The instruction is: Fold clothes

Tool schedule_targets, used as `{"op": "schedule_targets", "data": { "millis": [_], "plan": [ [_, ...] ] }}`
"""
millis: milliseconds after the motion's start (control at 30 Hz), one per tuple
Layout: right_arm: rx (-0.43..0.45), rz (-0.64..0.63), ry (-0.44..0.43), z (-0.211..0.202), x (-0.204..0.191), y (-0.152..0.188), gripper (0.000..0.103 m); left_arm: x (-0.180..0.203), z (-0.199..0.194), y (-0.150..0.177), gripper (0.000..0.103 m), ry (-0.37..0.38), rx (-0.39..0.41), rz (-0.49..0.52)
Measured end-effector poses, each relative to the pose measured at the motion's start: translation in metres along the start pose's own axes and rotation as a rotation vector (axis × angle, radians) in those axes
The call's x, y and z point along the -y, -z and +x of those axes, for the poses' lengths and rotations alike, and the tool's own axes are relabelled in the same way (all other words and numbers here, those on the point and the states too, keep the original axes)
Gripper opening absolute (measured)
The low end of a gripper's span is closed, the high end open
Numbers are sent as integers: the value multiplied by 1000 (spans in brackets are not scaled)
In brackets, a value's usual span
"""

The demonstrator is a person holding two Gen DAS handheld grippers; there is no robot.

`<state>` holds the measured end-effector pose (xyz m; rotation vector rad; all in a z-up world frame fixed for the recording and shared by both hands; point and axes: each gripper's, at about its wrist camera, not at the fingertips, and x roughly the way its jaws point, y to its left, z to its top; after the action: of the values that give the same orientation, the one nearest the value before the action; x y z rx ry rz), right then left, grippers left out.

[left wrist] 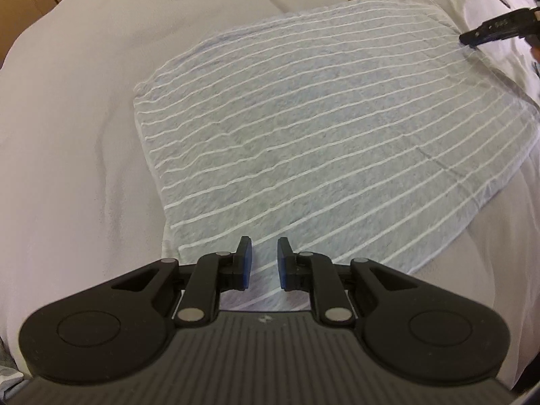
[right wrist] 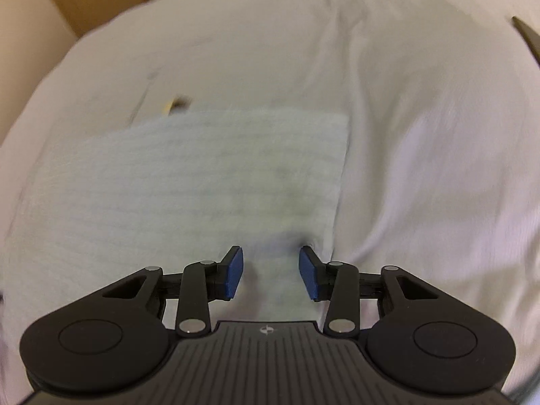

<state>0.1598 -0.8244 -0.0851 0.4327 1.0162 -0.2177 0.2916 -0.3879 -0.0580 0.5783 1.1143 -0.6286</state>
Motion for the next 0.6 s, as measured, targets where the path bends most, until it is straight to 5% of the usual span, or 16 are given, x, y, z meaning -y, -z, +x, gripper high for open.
{"op": "schedule_targets", "data": {
  "millis": [133,600],
  "plan": [
    [2,17,-14,0,0,-4,41,-3,9,4,13,11,-57,-26],
    [-213,39,-22,-61,-35,126,45,-15,-14,54,13,-8,-109,-85]
  ]
}}
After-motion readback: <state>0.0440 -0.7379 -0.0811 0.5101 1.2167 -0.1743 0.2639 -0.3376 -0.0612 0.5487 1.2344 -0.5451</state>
